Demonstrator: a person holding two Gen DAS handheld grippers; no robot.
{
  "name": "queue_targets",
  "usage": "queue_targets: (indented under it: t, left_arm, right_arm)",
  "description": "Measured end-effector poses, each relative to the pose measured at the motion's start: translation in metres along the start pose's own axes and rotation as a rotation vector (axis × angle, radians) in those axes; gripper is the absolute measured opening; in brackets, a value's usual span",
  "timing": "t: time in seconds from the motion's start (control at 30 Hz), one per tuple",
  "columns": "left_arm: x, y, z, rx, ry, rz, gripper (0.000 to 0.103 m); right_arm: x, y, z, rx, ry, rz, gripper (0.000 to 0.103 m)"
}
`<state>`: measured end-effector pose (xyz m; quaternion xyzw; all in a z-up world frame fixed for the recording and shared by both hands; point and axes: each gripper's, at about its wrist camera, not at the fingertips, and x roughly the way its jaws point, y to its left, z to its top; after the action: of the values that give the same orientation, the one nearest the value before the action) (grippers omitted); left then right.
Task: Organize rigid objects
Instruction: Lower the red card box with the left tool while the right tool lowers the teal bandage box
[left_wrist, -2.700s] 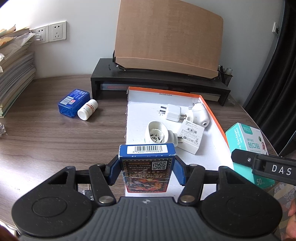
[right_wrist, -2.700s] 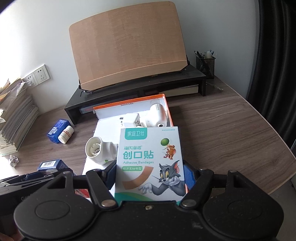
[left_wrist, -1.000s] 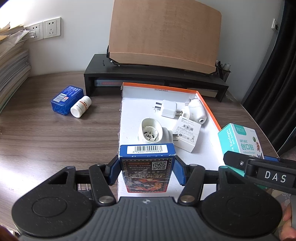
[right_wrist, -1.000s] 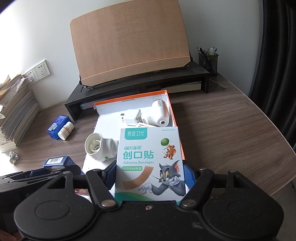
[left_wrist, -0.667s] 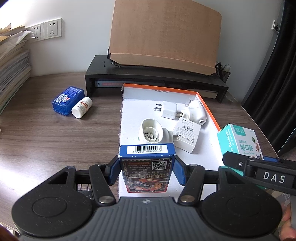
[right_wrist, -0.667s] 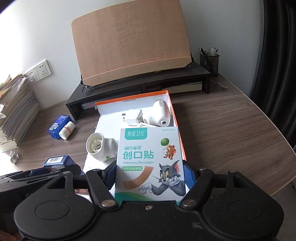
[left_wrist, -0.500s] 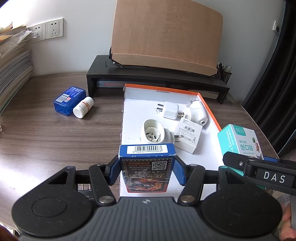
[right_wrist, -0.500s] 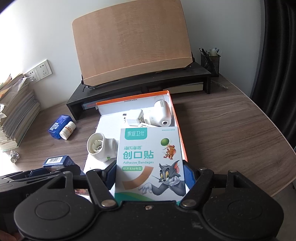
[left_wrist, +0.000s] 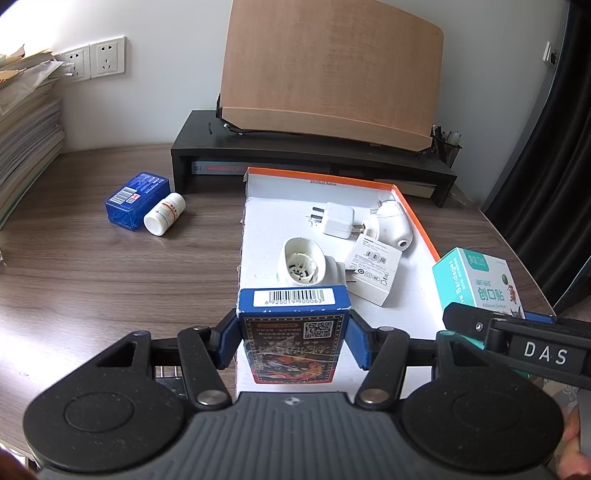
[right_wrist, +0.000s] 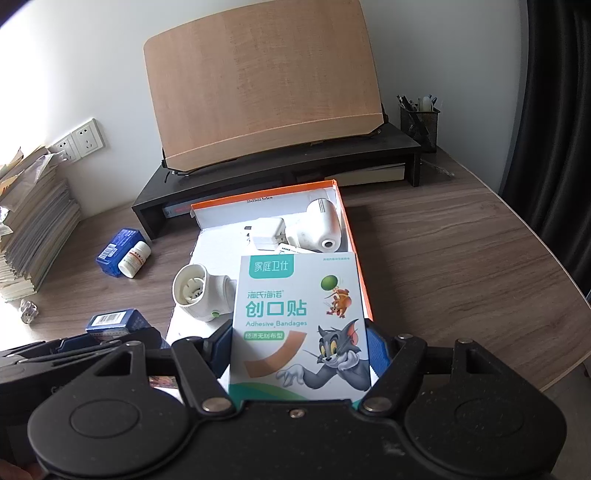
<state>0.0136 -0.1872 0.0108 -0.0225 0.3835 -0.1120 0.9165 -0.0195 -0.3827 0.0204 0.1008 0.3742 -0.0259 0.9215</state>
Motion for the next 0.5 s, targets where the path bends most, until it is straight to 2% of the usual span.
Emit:
queue_targets:
  t: [0.5]
  left_arm:
    - [0.0015, 0.0004, 0.0007, -0.006, 0.002, 0.003, 0.059]
  right_arm:
    - [0.0030, 0.0011, 0.0010, -0.007, 0.005, 0.003, 0.084]
